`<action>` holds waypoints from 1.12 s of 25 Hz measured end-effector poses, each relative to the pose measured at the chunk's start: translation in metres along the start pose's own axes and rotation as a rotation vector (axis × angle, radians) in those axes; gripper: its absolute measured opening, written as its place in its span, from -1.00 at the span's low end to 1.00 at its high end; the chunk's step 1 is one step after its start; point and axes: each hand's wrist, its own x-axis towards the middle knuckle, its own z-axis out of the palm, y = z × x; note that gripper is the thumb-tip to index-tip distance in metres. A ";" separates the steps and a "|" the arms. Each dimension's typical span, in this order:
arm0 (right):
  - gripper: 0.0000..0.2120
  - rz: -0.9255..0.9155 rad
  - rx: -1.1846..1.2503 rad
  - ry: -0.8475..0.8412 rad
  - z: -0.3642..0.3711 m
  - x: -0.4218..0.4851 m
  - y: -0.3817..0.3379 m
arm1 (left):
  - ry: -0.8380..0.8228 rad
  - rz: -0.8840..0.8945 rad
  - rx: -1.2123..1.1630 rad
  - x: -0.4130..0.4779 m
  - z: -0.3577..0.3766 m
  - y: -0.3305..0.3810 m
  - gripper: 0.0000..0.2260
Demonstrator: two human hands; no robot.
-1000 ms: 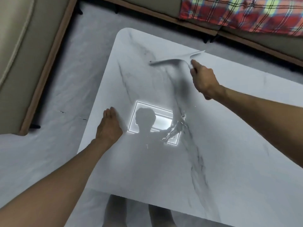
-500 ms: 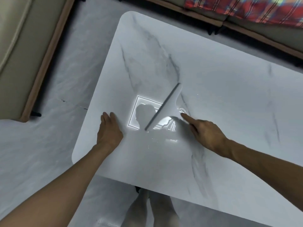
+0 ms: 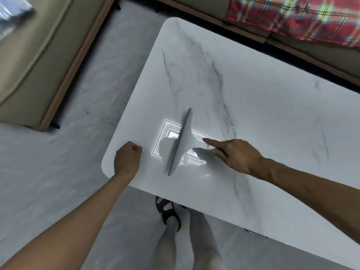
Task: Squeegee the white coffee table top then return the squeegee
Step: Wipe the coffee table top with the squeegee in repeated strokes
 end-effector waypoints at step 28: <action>-0.61 -0.236 0.017 -0.164 0.105 -0.018 -0.038 | -0.324 0.053 0.375 -0.014 0.058 -0.025 -0.72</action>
